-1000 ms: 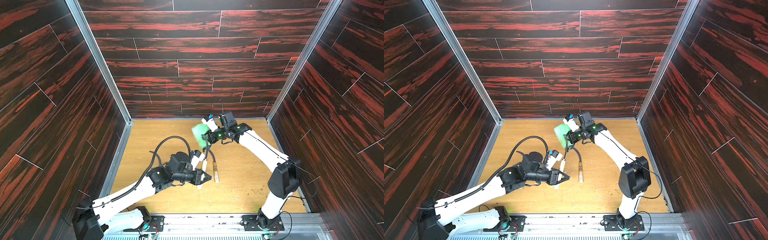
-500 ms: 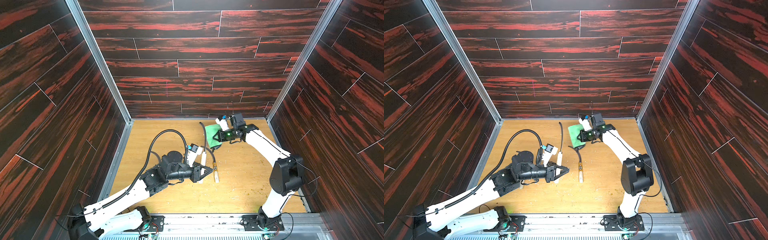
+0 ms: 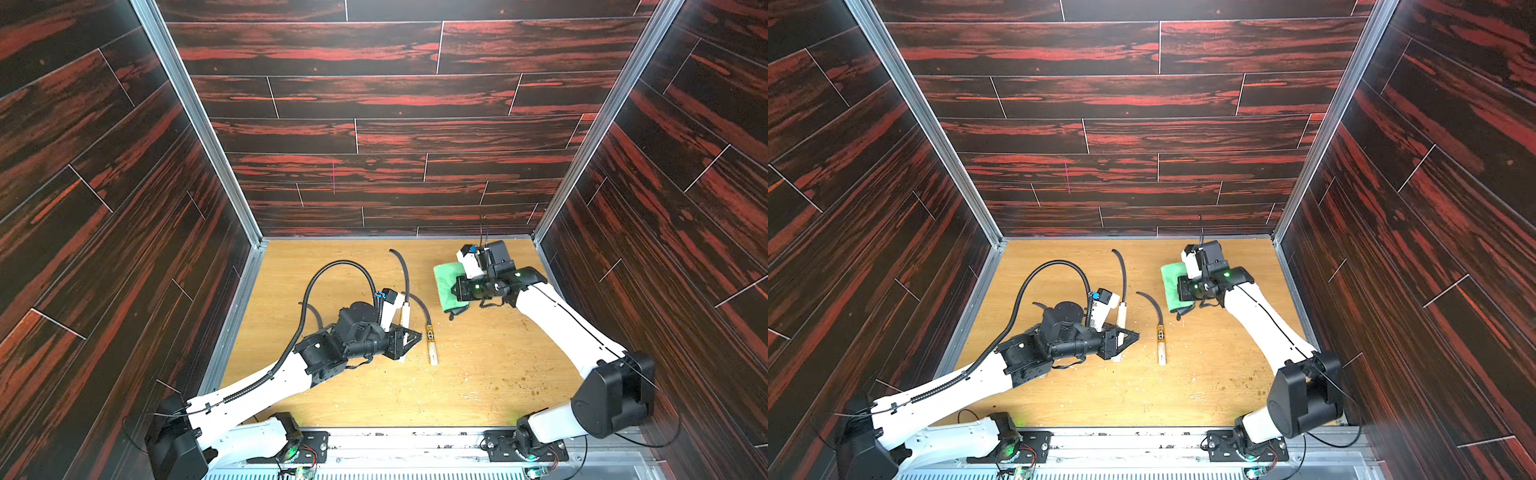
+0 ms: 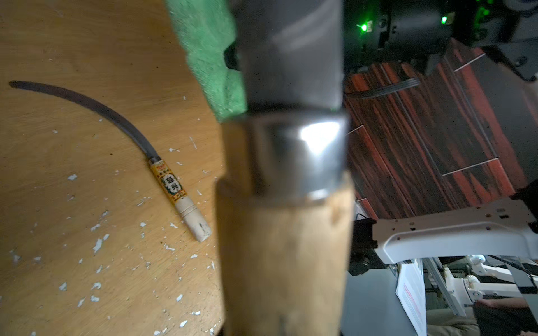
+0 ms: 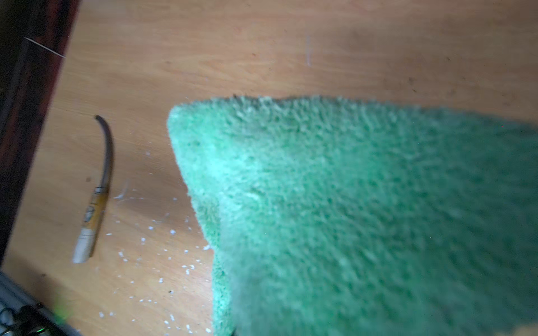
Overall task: Wipe small sickles with rags
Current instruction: Wipe the small sickle, then place the small sickle at the center of the board.
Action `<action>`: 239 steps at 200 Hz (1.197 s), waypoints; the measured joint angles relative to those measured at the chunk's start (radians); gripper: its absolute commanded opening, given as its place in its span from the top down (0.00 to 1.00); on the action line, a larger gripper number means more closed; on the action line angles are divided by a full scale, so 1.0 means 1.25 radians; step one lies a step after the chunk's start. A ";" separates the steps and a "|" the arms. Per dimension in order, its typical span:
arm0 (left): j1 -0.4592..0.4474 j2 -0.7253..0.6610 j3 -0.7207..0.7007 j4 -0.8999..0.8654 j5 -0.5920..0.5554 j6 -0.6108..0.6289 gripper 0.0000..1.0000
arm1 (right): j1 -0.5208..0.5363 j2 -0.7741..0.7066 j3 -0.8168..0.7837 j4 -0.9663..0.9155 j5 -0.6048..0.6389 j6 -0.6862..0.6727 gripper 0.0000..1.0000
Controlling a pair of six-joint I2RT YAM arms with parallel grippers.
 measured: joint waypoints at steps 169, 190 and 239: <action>0.004 0.160 0.090 -0.202 -0.134 -0.022 1.00 | 0.000 -0.013 -0.075 -0.051 0.025 0.031 0.97; 0.004 0.179 0.117 -0.241 -0.153 -0.026 1.00 | 0.000 -0.017 -0.076 -0.060 0.026 0.032 0.96; 0.004 0.237 0.152 -0.305 -0.180 -0.038 1.00 | 0.000 -0.021 -0.095 -0.087 0.055 0.040 0.95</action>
